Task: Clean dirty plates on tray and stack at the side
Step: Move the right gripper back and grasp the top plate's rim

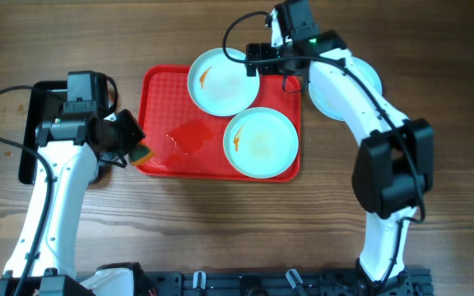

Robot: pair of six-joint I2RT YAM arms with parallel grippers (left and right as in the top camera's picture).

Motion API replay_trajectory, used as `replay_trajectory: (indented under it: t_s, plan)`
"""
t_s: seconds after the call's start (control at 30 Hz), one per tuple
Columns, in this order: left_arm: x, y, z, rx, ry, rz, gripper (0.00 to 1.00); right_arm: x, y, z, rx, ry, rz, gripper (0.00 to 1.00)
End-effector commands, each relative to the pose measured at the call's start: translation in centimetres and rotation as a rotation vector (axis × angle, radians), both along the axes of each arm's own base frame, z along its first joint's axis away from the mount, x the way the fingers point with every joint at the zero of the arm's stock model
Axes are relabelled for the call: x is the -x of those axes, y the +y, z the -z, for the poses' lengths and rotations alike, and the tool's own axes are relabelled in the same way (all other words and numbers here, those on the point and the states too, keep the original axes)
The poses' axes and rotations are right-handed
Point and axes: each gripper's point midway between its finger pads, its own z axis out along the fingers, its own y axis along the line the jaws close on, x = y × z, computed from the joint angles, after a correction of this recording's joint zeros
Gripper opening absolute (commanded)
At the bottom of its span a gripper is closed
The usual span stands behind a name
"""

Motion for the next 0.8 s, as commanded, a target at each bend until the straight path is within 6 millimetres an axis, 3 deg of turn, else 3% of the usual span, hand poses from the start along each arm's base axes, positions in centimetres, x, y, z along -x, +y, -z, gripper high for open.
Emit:
replay_trajectory:
  t_s: [0.0, 0.03, 0.17, 0.27, 0.33, 0.47, 0.67, 0.77]
  plan:
    - [-0.2, 0.3, 0.1, -0.006, -0.002, -0.017, 0.04, -0.6, 0.3, 4.9, 0.025, 0.067, 0.106, 0.78]
    - [-0.2, 0.3, 0.1, -0.006, -0.002, -0.017, 0.04, -0.3, 0.8, 6.2, 0.016, 0.098, 0.101, 0.68]
    - [-0.2, 0.3, 0.1, -0.006, -0.001, -0.017, 0.04, 0.7, 2.3, 9.0, 0.011, 0.15, 0.063, 0.54]
    - [-0.2, 0.3, 0.1, -0.006, -0.001, -0.017, 0.04, 1.5, 3.8, 9.2, 0.016, 0.153, 0.031, 0.39]
    - [-0.2, 0.3, 0.1, -0.006, -0.001, -0.017, 0.04, 2.3, 5.1, 9.3, 0.017, 0.159, 0.002, 0.22]
    - [-0.2, 0.3, 0.1, -0.006, -0.001, -0.017, 0.04, 5.1, 8.2, 9.6, 0.041, 0.187, -0.074, 0.05]
    - [-0.2, 0.3, 0.1, -0.006, -0.002, -0.017, 0.04, 9.4, 10.7, 10.3, 0.1, 0.252, -0.217, 0.05]
    - [-0.3, 0.3, 0.1, -0.005, -0.003, -0.017, 0.04, 10.2, 11.6, 10.3, 0.096, 0.259, -0.242, 0.05]
